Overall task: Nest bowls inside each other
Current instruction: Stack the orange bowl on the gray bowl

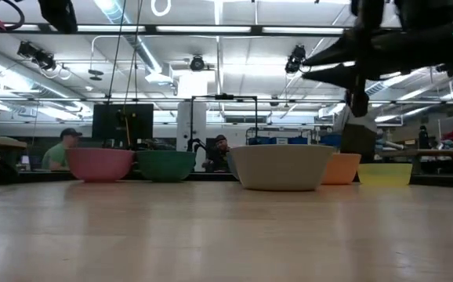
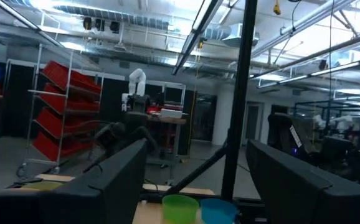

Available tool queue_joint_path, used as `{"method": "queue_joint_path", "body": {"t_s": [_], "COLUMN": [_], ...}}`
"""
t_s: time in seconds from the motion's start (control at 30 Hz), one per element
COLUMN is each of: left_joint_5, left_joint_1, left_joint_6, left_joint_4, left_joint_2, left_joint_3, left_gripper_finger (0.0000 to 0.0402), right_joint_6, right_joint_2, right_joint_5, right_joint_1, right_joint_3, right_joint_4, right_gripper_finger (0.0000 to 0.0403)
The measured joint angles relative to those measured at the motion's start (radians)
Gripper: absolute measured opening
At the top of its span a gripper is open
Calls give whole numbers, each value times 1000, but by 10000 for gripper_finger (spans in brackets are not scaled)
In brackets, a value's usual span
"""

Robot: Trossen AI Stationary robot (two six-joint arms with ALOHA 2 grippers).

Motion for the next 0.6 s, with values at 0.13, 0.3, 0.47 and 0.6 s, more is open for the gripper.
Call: {"method": "queue_joint_path", "body": {"t_s": [0.13, 0.3, 0.47, 0.6], "left_joint_5": [-2, -72, -145, -208], "left_joint_1": [0, 0, 0, 14], "left_joint_6": [-25, -98, -170, -216], "left_joint_4": [-45, -127, -242, -305], "left_joint_2": [0, 0, 0, 0], "left_joint_3": [0, 0, 0, 0], "left_gripper_finger": [284, 284, 284, 284], "right_joint_6": [-27, -97, -161, -169], "right_joint_2": [0, 0, 0, 0], "right_joint_5": [9, 26, 18, 38], "right_joint_1": [-58, -149, -218, -281], "right_joint_3": [152, 319, 430, 485], "right_joint_4": [-375, -693, -897, -1055], "right_gripper_finger": [80, 80, 80, 80]}}
